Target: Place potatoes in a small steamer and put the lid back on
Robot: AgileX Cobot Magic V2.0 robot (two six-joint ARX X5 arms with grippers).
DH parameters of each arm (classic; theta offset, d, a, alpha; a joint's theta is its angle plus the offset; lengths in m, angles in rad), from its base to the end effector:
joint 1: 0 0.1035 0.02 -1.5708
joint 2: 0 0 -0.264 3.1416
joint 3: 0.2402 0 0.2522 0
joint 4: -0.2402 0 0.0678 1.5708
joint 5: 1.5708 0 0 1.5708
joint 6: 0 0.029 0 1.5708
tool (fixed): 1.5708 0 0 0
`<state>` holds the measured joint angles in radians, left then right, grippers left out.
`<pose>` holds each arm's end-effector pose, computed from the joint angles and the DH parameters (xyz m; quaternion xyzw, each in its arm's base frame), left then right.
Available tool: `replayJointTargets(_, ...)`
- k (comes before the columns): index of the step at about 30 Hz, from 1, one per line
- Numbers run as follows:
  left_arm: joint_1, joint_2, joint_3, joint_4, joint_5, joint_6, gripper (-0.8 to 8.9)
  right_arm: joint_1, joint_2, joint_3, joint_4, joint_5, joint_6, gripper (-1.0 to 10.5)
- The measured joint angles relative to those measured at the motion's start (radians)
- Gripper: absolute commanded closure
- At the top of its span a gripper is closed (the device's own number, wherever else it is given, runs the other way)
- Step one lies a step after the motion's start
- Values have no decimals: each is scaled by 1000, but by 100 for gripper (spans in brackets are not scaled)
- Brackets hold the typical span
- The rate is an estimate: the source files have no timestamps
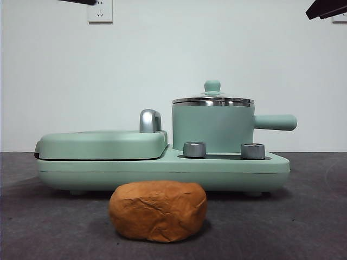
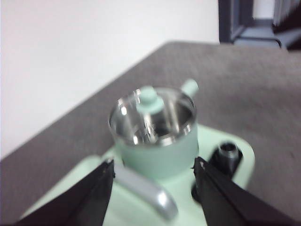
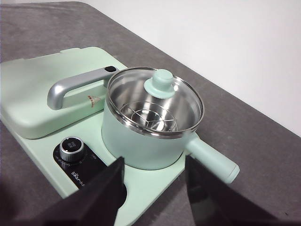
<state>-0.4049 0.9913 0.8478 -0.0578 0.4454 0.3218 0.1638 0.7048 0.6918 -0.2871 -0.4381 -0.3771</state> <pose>0.1959 -0.0976 0.3300 0.1432 0.0334 -0.4212 0.8950 0.1504 0.0373 0.3035 -0.1569 0.0905 0.3157 0.9314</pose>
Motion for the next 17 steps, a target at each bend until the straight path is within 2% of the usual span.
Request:
replayJointTargets(8, -107, 246, 38, 319, -126, -83, 548, 0, 0, 0, 0, 0, 19, 741)
replayJointTargets(17, -158, 560, 250, 328, -130, -137, 570, 0, 0, 0, 7, 0, 39, 741)
